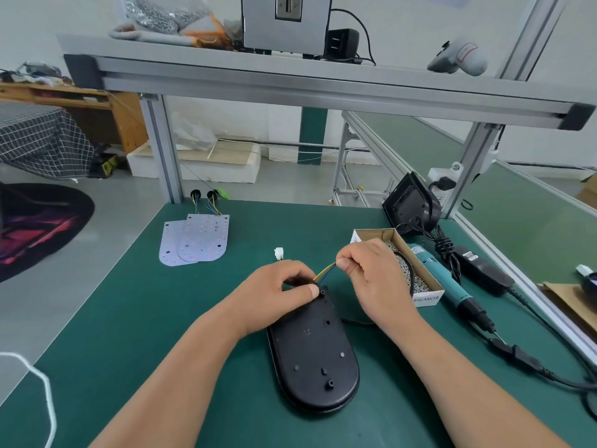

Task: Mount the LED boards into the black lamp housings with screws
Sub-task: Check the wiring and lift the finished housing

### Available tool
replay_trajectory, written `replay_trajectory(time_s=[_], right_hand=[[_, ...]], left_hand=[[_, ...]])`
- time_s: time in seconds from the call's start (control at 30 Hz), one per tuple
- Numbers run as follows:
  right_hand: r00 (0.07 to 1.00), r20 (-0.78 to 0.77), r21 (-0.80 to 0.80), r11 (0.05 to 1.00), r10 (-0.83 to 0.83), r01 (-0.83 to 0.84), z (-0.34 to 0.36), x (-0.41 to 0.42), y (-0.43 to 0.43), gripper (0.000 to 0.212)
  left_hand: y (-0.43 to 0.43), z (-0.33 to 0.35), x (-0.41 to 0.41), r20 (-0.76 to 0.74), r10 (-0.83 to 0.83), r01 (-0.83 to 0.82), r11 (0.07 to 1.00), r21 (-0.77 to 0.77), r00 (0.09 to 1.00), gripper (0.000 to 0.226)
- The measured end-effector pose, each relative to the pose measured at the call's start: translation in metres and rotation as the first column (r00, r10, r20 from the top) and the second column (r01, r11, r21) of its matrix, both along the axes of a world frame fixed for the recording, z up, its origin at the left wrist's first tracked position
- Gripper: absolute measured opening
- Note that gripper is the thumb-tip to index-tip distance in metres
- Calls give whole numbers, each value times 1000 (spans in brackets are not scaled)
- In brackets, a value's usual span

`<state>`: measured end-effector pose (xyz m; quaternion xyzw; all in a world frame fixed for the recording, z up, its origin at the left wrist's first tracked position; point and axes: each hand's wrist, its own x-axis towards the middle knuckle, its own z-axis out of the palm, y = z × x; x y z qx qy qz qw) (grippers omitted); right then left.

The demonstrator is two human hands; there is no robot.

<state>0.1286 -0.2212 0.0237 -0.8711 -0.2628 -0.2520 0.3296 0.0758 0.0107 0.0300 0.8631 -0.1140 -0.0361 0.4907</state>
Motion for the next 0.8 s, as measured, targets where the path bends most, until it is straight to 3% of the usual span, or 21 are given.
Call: replay_trajectory(time_s=[0.1, 0.27, 0.33, 0.43, 0.5, 0.63, 0.8], right_hand=[[998, -16, 27, 998, -61, 62, 0, 2, -3, 12], [989, -26, -12, 990, -143, 143, 0, 0, -6, 4], [988, 45, -61, 986, -150, 153, 3, -2, -6, 13], [992, 127, -180, 983, -26, 49, 11, -10, 1, 31], [994, 69, -259, 964, 82, -61, 12, -14, 5, 36], [982, -109, -203, 964, 153, -173, 14, -13, -1, 36], [977, -135, -228, 954, 165, -193, 13, -8, -6, 35]], left_hand=[[12, 3, 3, -72, 63, -66, 997, -38, 995, 49], [21, 6, 6, -231, 94, -136, 975, -173, 968, 47], [22, 6, 6, -300, 94, -181, 944, -277, 949, 46], [20, 6, 7, -346, 53, -218, 862, -458, 937, 50], [15, 6, 7, -353, 24, -230, 800, -554, 935, 54], [2, 4, 4, -416, 48, -329, 696, -638, 908, 62], [-9, 7, 3, -493, -12, -400, 568, -719, 870, 69]])
